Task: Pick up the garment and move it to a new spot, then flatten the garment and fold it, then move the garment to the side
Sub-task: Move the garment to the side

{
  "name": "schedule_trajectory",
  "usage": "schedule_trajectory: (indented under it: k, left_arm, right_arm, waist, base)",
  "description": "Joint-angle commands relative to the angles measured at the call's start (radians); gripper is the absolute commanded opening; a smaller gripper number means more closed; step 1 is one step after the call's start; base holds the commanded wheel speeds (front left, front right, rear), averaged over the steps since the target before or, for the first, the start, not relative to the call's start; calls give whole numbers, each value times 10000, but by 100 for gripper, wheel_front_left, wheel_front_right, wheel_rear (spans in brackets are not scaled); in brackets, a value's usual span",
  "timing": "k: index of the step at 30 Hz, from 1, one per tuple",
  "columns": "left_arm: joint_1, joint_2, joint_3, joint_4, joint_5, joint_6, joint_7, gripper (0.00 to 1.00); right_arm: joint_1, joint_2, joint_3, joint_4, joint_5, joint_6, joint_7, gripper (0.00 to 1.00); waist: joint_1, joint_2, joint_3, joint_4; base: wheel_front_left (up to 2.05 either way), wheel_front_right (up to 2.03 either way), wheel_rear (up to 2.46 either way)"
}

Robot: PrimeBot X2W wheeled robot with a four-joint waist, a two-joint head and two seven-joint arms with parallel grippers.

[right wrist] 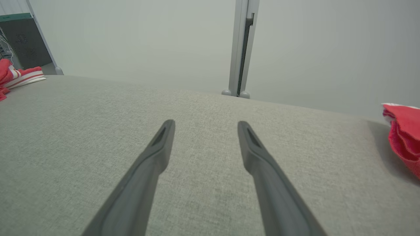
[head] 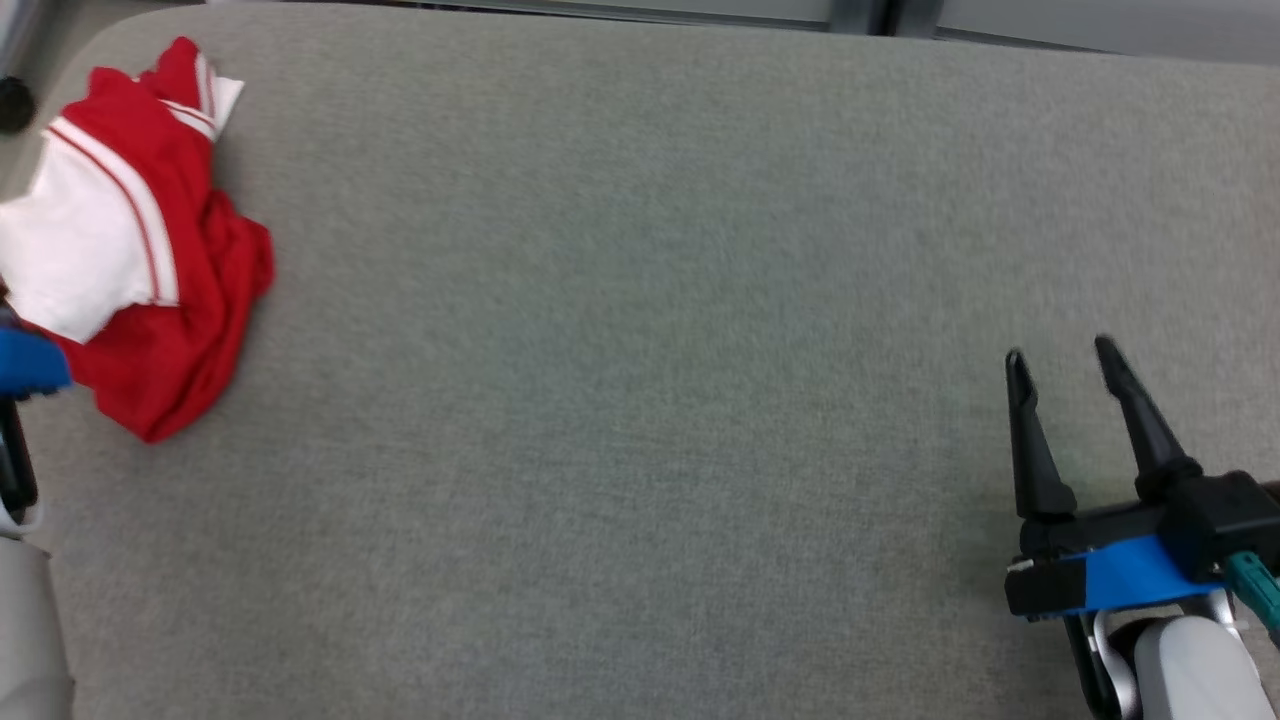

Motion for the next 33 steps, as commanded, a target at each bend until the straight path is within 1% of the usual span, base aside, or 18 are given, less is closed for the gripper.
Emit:
schedule_trajectory:
  k: [1, 3, 6, 11, 12, 17, 19, 22, 23, 24, 26, 28, 33]
  left_arm:
    - [-436, 220, 114, 524, -81, -62, -15, 100]
    - [-1220, 499, 159, 1159, -169, -94, -12, 100]
    - [-1824, 912, 153, 2279, -228, -173, -9, 100]
    - [-2826, 1449, -196, 4353, -311, -323, 132, 100]
    - [-2957, 1566, -274, 4774, -317, -338, 289, 100]
    - [-3614, 1676, -728, 6665, -571, -428, 1592, 100]
    - [-3751, 1572, -937, 7297, -809, -406, 2350, 100]
    - [-3895, 1393, -1378, 7855, -1299, -412, 3357, 100]
    - [-3921, 1412, -1495, 7909, -1465, -414, 3516, 71]
    - [-3924, 1445, -1608, 7923, -1623, -414, 3566, 0]
    - [-3895, 1524, -1870, 7907, -1857, -416, 3649, 0]
    - [-3902, 1644, -2147, 7723, -2105, -416, 3492, 0]
    - [-4172, 2170, -2757, 7089, -2477, -416, 2566, 0]
  right_arm:
    - [-177, -85, -47, -255, -69, 2, 52, 100]
    - [-282, -144, -142, -583, -101, 2, 143, 100]
    - [-355, -163, -140, -1116, -181, 2, 347, 100]
    - [-485, -306, 19, -1892, -275, 2, 642, 100]
    - [-515, -330, 25, -2012, -242, 2, 683, 100]
    - [-613, -401, -34, -2439, -209, 2, 844, 100]
    - [-594, -398, -36, -2507, -226, 2, 880, 100]
    - [-625, -351, 17, -2480, -267, 2, 873, 100]
    - [-642, -332, 50, -2453, -272, 2, 878, 100]
    - [-656, -312, 81, -2414, -270, 2, 873, 100]
    - [-666, -294, 122, -2294, -256, 2, 866, 100]
    - [-624, -267, 176, -2168, -183, 2, 808, 100]
    - [-500, -177, 275, -1657, 29, 2, 606, 100]
  waist:
    - [-4, -4, 292, -190]
    - [-4, -4, 652, -430]
    - [-4, -4, 1166, -742]
    - [-4, -4, 1913, -1109]
    - [-4, -4, 2016, -1161]
    - [-4, -4, 2359, -1229]
    - [-4, -4, 2393, -1224]
    - [-4, -4, 2381, -1209]
    - [-4, -4, 2356, -1209]
    - [-4, -4, 2313, -1216]
    - [-4, -4, 2205, -1241]
    - [-4, -4, 2031, -1269]
    - [-4, -4, 1426, -1443]
  base:
    - [0, 0, 0]
    - [0, 0, 0]
    - [0, 0, 0]
    - [0, 0, 0]
    - [0, 0, 0]
    - [0, 0, 0]
    - [0, 0, 0]
    - [0, 0, 0]
    - [0, 0, 0]
    - [0, 0, 0]
    - [0, 0, 0]
    - [0, 0, 0]
    - [0, 0, 0]
